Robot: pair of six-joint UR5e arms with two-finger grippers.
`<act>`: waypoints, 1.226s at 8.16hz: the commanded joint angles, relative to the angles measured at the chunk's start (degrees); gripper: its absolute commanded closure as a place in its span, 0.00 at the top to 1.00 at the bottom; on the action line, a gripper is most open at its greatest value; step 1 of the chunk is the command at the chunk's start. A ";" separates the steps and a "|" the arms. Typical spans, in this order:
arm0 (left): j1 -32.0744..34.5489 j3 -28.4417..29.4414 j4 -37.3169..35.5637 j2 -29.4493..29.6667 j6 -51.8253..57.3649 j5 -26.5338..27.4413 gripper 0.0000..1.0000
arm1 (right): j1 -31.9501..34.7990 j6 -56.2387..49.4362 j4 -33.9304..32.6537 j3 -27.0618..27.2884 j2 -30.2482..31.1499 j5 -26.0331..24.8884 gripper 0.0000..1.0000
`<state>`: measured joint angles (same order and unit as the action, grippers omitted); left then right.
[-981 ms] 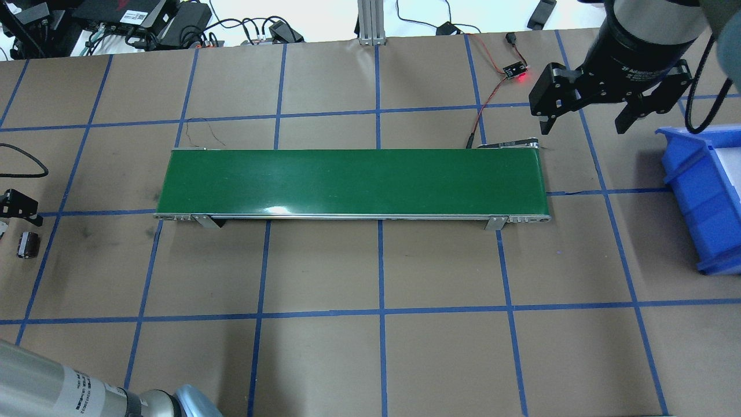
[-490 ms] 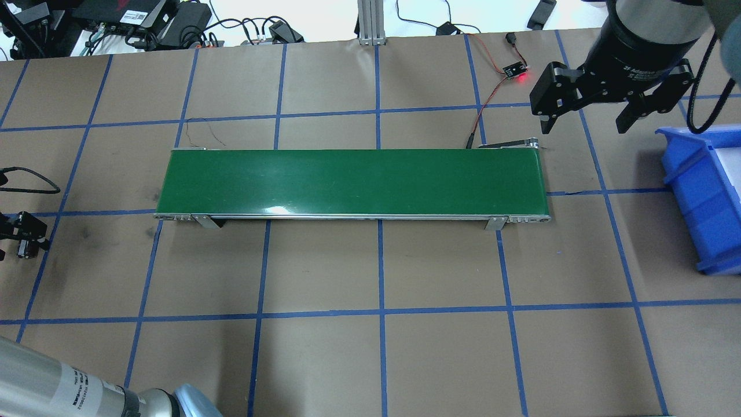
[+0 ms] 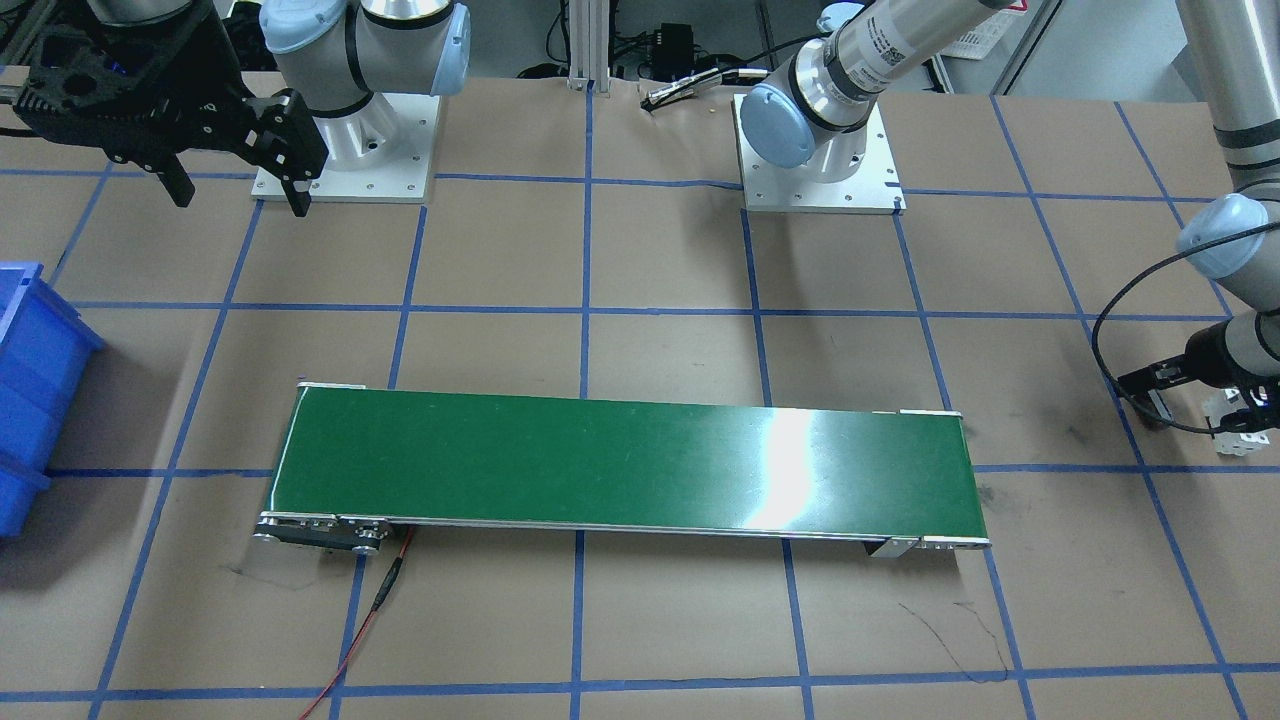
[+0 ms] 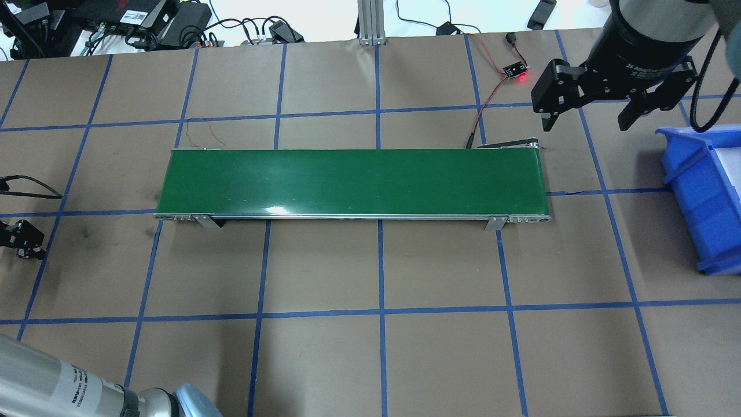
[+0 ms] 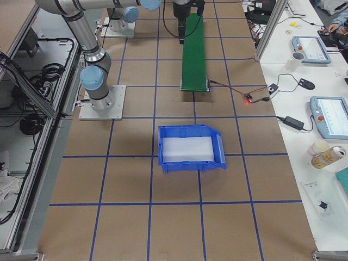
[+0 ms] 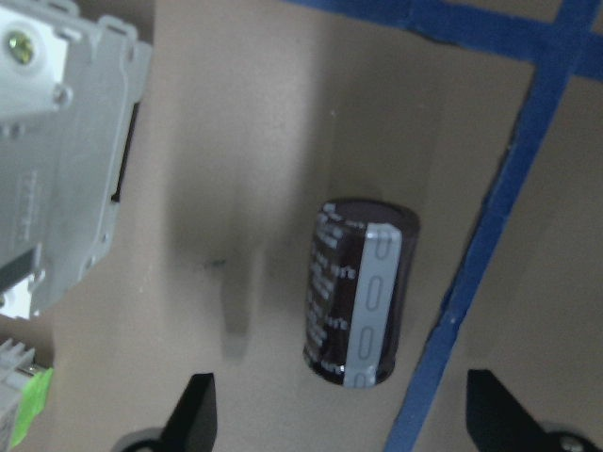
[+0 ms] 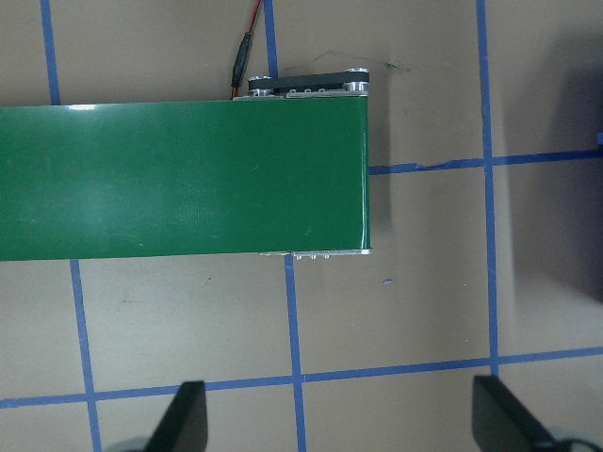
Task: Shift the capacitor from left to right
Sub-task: 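Lower the left gripper and grasp the black capacitor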
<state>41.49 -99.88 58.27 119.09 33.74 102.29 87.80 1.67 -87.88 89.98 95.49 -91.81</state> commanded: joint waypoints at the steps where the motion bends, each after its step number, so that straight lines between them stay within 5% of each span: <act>1: 0.00 -0.31 -3.32 1.40 -0.34 -0.77 0.93 | 0.00 0.08 -0.10 0.02 0.22 0.05 1.00; 2: 0.08 -0.14 -3.77 1.58 -0.16 -0.69 0.89 | 0.00 0.08 -0.10 0.02 0.14 0.05 1.00; 3: 0.08 0.12 -3.69 1.59 -0.25 -0.86 0.74 | 0.09 0.08 -0.10 0.02 0.22 0.05 1.00; 5: 0.08 0.12 -3.69 1.15 0.19 -1.03 0.09 | 0.09 0.08 -0.10 0.02 0.14 -0.04 1.00; 6: 0.08 0.12 -3.34 0.88 0.10 -1.04 0.00 | 0.00 0.08 -0.02 0.02 0.14 -0.21 1.00; 10: 0.17 0.30 -3.86 -3.15 4.58 -3.32 0.00 | 0.00 0.00 -0.01 0.02 0.22 -0.30 1.00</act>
<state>41.62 -99.68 54.77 118.29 36.36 99.44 87.83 1.68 -87.89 90.00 95.70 -92.24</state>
